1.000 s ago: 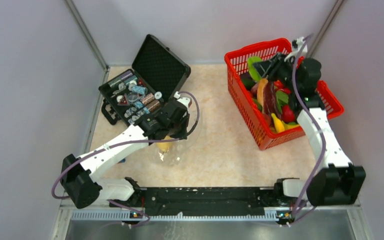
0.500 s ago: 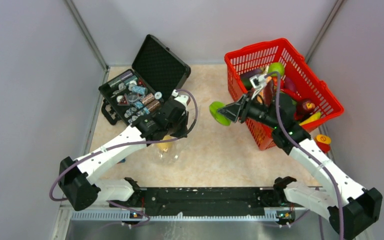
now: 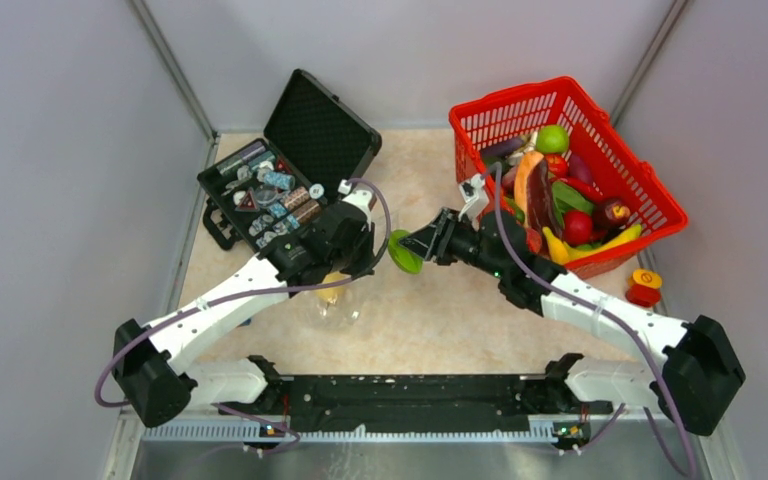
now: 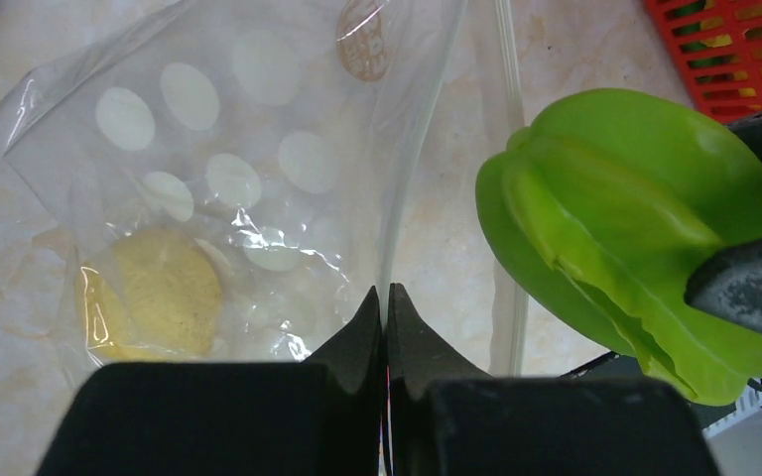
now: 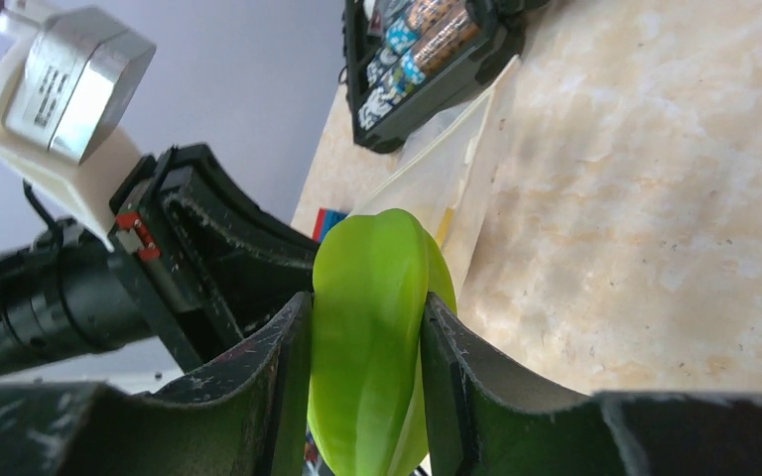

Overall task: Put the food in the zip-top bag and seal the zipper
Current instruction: Place the fake vegetable in the zipper food storage bag.

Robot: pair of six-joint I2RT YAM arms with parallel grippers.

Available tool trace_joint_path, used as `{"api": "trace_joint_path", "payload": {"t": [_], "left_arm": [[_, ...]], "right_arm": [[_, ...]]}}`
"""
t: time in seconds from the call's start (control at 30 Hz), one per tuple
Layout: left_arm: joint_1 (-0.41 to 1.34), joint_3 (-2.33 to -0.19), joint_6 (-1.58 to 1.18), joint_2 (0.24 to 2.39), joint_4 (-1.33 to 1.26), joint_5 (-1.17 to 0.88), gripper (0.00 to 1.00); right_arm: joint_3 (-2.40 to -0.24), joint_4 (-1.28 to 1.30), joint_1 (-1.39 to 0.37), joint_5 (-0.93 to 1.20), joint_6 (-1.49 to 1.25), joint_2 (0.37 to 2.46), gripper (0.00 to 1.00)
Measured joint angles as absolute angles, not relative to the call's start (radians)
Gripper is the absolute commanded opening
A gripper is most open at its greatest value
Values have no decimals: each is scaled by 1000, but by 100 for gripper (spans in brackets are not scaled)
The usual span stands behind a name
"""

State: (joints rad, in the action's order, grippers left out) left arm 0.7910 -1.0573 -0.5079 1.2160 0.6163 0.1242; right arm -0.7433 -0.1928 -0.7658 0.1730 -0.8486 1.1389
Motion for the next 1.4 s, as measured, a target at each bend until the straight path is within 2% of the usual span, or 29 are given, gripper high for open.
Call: {"api": "trace_joint_path", "payload": {"t": [0.27, 0.5, 0.83, 1.23, 1.33, 1.4], "left_arm": [[791, -1039, -526, 1211, 584, 124, 0], [791, -1039, -529, 1211, 577, 125, 0], [791, -1039, -530, 1211, 576, 126, 0], [796, -1040, -534, 1238, 576, 128, 0], [796, -1040, -534, 1238, 576, 128, 0], [796, -1040, -534, 1238, 577, 128, 0]], "right_arm": [[-733, -232, -811, -2, -965, 1142, 0], [-735, -229, -822, -28, -988, 1208, 0], [-785, -99, -879, -102, -930, 1247, 0], [-823, -109, -903, -151, -891, 1290, 0], [-854, -62, -935, -193, -846, 1336, 9], [-882, -22, -956, -223, -815, 1358, 22]]}}
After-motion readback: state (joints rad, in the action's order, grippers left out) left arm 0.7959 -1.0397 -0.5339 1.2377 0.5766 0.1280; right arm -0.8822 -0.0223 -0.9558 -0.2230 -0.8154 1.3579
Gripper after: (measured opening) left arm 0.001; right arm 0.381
